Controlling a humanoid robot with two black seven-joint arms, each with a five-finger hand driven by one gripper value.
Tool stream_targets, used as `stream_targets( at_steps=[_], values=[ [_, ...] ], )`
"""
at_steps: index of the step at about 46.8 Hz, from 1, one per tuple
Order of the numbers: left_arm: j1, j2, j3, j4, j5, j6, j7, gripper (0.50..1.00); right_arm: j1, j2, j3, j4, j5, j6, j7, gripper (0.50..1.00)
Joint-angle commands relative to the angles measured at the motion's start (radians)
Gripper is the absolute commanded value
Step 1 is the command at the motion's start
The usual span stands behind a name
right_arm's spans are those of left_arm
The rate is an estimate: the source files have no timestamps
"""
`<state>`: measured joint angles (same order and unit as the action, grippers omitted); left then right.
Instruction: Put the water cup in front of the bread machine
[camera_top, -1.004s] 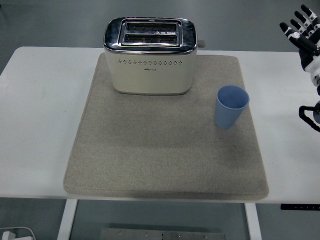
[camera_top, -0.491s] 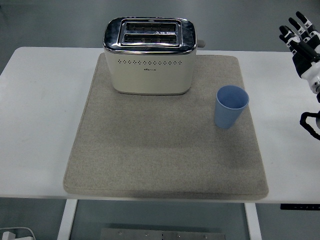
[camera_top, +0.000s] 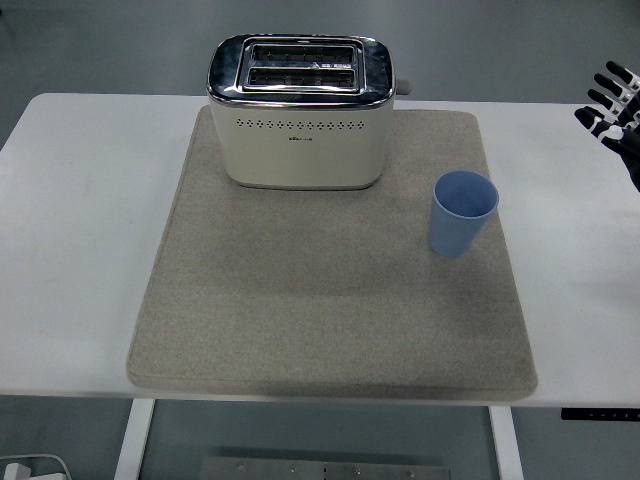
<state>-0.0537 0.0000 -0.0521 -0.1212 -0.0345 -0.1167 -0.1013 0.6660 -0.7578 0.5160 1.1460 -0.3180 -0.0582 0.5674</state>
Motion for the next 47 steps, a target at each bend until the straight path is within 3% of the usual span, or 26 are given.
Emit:
stream_targets(
  at_steps=[1, 9, 18, 47],
  values=[
    [0.0, 0.0, 0.0, 0.0, -0.001, 0.0, 0.0, 1.0, -0.028, -0.021, -0.013, 0.015, -0.096, 0.0, 0.012, 0.913],
    [0.0, 0.0, 0.0, 0.0, -0.001, -0.001, 0.0, 1.0, -0.057, -0.058, -0.083, 0.021, -0.11, 0.046, 0.022, 0.913],
    [0.0, 0.0, 0.0, 0.0, -0.001, 0.0, 0.0, 1.0, -0.065, -0.052, -0.139, 0.04, -0.134, 0.044, 0.023, 0.913],
    [0.0, 0.0, 0.0, 0.0, 0.001, -0.001, 0.0, 1.0, -0.1, 0.072, -0.145, 0.044, -0.302, -0.02, 0.043, 0.913]
  ],
)
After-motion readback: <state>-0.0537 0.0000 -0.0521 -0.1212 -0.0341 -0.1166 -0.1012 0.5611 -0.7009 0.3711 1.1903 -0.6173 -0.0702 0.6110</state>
